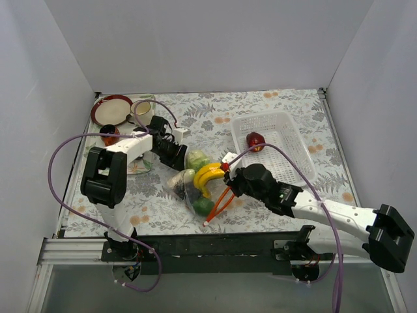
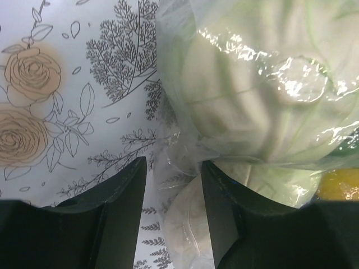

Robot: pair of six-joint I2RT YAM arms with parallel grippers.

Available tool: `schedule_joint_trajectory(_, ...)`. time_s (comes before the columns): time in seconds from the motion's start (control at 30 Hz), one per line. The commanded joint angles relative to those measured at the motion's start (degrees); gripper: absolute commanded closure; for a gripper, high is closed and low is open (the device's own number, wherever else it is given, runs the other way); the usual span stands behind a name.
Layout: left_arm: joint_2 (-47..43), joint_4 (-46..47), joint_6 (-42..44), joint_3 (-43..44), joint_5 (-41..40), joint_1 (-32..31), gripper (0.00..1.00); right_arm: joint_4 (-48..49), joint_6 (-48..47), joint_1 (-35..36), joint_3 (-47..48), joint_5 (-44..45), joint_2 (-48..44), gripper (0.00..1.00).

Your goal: Open the zip-top bag and remove the fake food

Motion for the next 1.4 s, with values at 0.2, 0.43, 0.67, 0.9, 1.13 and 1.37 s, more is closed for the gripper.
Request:
schedule_joint_trajectory(0.2,-4.45,2.09,1.02,-4.59,-5.50,-0.03,0.60,-9.50,-1.81,0.23,1.31,-11.30,-12.79,0.98)
schedule_joint_trajectory(0.43,-3.39,2.88,0.58,-4.94,-7.70,0.06,0.61,-16.29,-3.31,0.23,1.49,-16.42,-8.75,0.63)
schedule_joint_trajectory(0.67,-1.73,2.97,0.40,-3.54,-8.49,-0.03,0.62,-10.58,-3.22,0.23,-0.79,-13.08,-4.90,0.63)
schedule_joint_trajectory(0.9,-1.90,2.62,0.05,-2.22,-8.31,-0.47,0.62,-1.00,-2.86,0.23,-0.27,-3.41,5.12,0.46)
schedule_joint_trajectory(1.13,-1.46,3.06,-0.83,-1.96,-9.28,-1.26,0.62,7.71,-5.41,0.23,1.22,-14.63,10.84,0.13)
schedule_joint_trajectory(1.37,0.91,3.59,-3.11,-0.99,-16.90,-4.33,0.64,8.50,-8.66,0.32,7.45,-25.90,15.41,0.02)
